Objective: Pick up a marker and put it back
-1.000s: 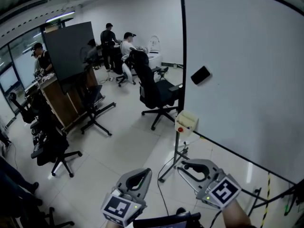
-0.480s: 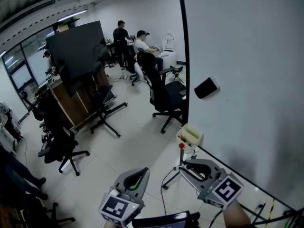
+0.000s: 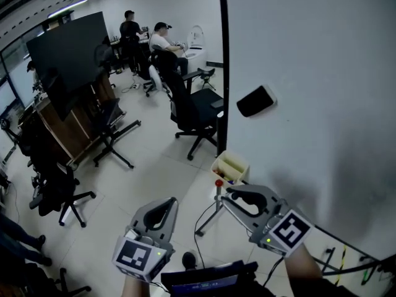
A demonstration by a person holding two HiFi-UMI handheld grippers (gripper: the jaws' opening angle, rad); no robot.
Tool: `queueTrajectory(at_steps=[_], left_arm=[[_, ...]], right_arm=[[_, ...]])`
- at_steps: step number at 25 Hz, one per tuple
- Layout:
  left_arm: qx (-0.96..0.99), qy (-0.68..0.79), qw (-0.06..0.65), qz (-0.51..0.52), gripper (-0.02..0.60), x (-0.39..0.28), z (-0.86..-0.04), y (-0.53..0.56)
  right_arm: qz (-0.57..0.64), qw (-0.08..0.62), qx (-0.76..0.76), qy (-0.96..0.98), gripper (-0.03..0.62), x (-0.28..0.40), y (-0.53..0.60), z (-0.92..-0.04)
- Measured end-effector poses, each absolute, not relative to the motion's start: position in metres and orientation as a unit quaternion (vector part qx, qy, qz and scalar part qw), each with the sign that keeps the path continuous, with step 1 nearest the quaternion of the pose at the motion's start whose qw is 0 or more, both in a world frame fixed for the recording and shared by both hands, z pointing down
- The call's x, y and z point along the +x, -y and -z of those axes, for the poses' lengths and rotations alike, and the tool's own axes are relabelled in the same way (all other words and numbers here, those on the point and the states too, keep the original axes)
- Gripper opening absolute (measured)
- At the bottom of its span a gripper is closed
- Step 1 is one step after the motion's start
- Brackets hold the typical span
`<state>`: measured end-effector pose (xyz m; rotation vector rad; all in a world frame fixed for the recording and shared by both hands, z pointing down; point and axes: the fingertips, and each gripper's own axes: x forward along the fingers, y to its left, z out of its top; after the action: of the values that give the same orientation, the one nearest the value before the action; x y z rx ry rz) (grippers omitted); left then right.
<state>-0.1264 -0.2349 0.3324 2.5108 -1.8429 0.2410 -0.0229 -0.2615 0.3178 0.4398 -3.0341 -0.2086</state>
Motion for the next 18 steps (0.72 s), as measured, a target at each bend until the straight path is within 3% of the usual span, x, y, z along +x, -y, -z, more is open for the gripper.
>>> queueTrajectory(at_steps=[18], left_arm=[[0.881, 0.473, 0.017, -0.013, -0.002, -0.251, -0.327, 0.351]], right_arm=[[0.076, 0.113, 0.353, 0.926, 0.098, -0.105, 0.347, -0.316]])
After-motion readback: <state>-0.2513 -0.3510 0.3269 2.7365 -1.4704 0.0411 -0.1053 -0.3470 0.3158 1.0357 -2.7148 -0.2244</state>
